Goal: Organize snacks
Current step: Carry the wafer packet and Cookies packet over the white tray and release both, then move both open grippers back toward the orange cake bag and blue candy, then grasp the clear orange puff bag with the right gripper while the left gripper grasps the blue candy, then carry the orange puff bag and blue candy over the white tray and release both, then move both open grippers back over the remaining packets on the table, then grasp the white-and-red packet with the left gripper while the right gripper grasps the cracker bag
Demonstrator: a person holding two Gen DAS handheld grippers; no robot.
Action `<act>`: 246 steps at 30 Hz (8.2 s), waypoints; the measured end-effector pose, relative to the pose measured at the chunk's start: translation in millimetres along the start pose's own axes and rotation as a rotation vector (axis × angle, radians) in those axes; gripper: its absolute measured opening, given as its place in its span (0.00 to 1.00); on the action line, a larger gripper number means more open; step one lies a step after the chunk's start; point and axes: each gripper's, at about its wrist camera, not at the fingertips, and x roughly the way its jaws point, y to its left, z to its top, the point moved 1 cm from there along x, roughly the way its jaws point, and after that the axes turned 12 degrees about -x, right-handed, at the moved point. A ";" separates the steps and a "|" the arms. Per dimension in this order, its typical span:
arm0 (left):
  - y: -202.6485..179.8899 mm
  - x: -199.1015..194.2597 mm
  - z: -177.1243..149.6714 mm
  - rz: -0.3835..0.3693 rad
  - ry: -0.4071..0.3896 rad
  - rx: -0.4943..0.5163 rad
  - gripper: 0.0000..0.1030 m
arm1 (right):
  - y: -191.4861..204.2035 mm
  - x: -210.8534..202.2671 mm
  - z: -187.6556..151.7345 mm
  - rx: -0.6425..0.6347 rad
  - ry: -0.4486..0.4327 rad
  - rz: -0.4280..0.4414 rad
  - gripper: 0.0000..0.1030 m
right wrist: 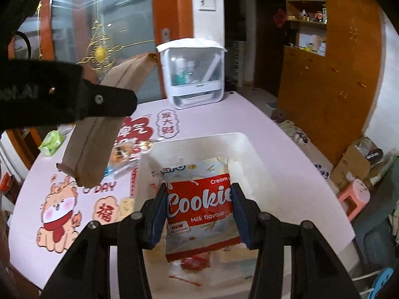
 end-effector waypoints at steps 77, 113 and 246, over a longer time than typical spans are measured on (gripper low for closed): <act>318.5 159.8 -26.4 0.061 0.259 0.024 0.89 | 199.7 269.2 152.8 -0.183 0.356 0.422 0.76; 311.6 200.7 -19.6 -0.041 0.346 0.089 0.89 | 250.3 340.5 110.8 -0.487 0.547 0.429 0.90; 238.3 138.8 25.6 0.227 0.268 0.018 0.87 | 202.0 102.1 -38.8 -0.098 0.129 -0.097 0.93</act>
